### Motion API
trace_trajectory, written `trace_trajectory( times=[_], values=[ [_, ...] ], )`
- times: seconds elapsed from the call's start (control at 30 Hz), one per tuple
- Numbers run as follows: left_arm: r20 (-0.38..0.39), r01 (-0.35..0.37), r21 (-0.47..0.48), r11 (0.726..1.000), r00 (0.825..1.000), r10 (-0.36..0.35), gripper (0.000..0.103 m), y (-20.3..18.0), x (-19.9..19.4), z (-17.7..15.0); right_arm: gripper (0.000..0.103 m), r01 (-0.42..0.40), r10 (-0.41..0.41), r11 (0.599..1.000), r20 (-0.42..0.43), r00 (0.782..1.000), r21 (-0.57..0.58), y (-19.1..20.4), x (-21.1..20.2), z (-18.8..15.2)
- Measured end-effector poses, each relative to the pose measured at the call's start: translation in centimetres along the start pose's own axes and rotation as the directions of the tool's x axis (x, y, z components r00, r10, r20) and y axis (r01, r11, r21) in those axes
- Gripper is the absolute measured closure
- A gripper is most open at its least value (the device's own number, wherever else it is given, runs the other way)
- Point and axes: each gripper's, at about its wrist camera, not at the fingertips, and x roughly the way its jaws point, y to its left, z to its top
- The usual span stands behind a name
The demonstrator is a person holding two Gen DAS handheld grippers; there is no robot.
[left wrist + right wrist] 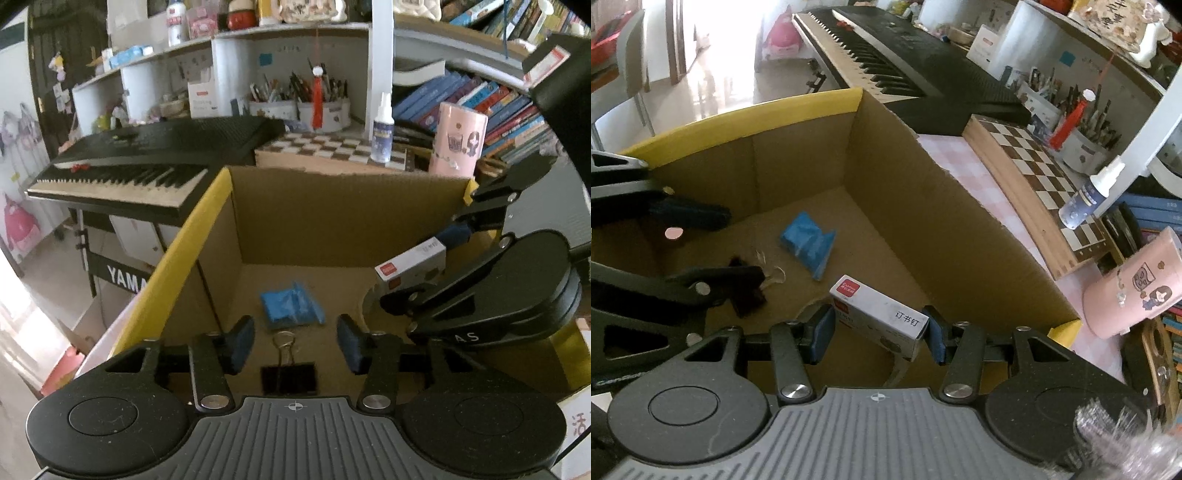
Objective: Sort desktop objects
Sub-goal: 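Lower both held items into the yellow box and open both grippers, then raise both open grippers out of the yellow box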
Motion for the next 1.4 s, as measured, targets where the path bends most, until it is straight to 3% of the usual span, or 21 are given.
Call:
trace_trajectory(
  times=[0.1, 0.37, 0.7, 0.8, 1.07, 1.4],
  values=[
    [0.037, 0.0, -0.008, 1.0, 0.999, 0.0, 0.045, 0.1, -0.9, 0.1, 0.054, 0.006, -0.006, 1.0, 0.015, 1.0, 0.027, -0.3, -0.5, -0.1],
    [0.141, -0.019, -0.025, 1.0, 0.99, 0.022, 0.041, 0.7, -3.8, 0.0, 0.053, 0.053, -0.063, 0.991, 0.082, 0.995, 0.122, -0.2, -3.5, -1.0],
    [0.2, -0.023, -0.086, 0.996, 0.979, 0.04, 0.037, 2.4, -6.8, -1.3, 0.05, 0.118, -0.159, 0.962, 0.154, 0.975, 0.247, 1.2, -7.5, -2.6],
    [0.211, -0.018, -0.088, 0.996, 0.977, 0.036, 0.031, 2.6, -7.5, -1.9, 0.049, 0.14, -0.197, 0.948, 0.18, 0.964, 0.284, 2.0, -8.9, -3.1],
    [0.228, 0.009, -0.081, 0.997, 0.974, 0.01, 0.031, 3.3, -9.7, -3.8, 0.049, 0.193, -0.291, 0.902, 0.212, 0.933, 0.387, 3.9, -11.9, -4.8],
    [0.211, 0.004, -0.08, 0.997, 0.977, 0.013, 0.03, 4.7, -12.8, -7.0, 0.047, 0.247, -0.41, 0.805, 0.205, 0.889, 0.539, 8.3, -15.0, -8.3]
  ],
)
